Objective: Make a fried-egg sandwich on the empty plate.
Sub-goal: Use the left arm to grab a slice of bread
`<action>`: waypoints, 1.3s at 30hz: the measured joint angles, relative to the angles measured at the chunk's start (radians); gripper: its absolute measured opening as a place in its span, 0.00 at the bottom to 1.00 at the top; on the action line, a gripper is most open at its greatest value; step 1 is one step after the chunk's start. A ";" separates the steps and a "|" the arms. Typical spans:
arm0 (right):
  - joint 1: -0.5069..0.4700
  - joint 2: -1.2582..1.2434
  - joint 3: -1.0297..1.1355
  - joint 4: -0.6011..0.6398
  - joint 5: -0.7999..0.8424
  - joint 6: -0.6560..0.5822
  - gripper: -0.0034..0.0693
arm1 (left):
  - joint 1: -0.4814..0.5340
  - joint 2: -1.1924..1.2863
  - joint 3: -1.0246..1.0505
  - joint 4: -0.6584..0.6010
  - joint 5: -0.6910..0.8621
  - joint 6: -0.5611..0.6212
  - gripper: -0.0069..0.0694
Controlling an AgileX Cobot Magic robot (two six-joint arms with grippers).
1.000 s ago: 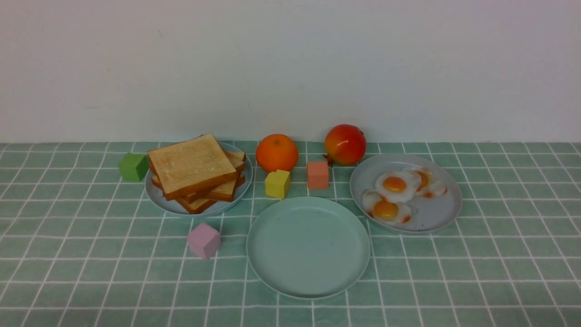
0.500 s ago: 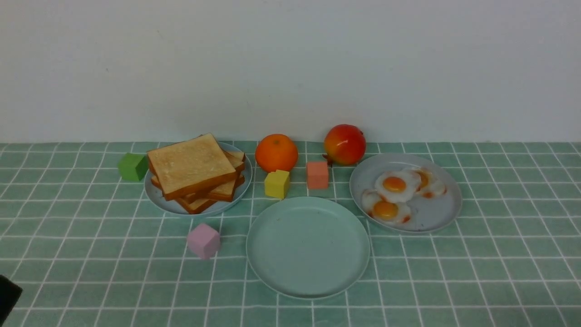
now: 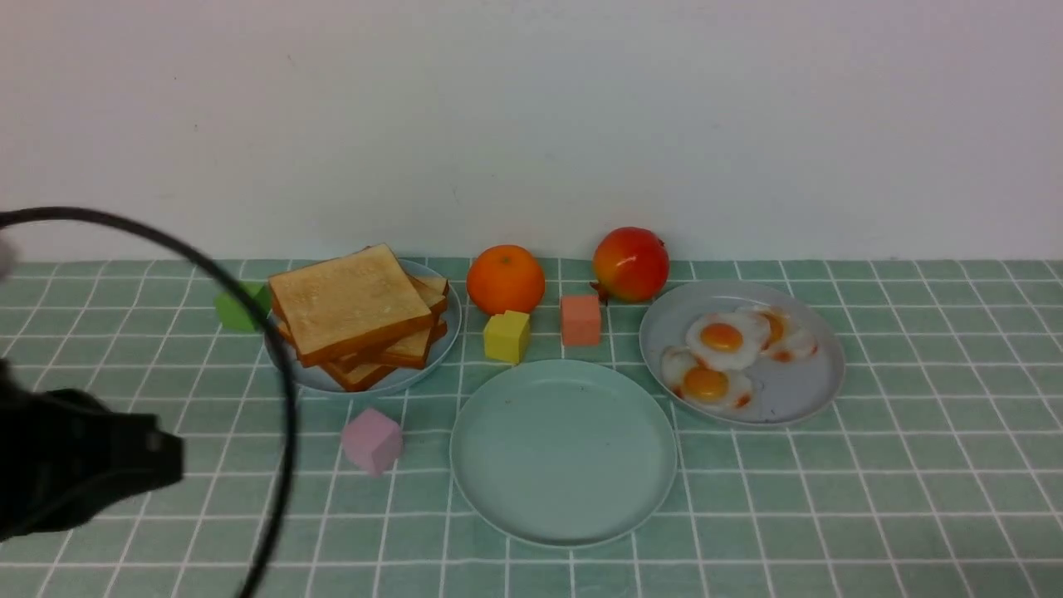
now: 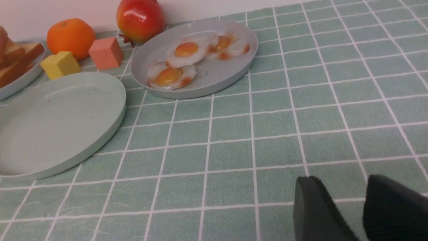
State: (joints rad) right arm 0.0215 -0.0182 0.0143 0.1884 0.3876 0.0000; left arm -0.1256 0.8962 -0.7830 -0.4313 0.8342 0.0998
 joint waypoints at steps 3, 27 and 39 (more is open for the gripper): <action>0.000 0.000 0.007 0.068 -0.028 0.036 0.38 | -0.074 0.065 -0.029 0.020 0.013 0.016 0.07; 0.005 0.437 -0.695 0.268 0.589 -0.165 0.12 | -0.130 0.605 -0.459 0.141 0.068 0.151 0.07; 0.379 0.837 -1.155 0.165 0.834 -0.227 0.07 | -0.158 0.936 -0.773 0.377 0.090 0.159 0.08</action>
State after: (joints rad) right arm 0.4001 0.8191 -1.1404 0.3534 1.2218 -0.2265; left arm -0.2835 1.8325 -1.5560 -0.0548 0.9238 0.2585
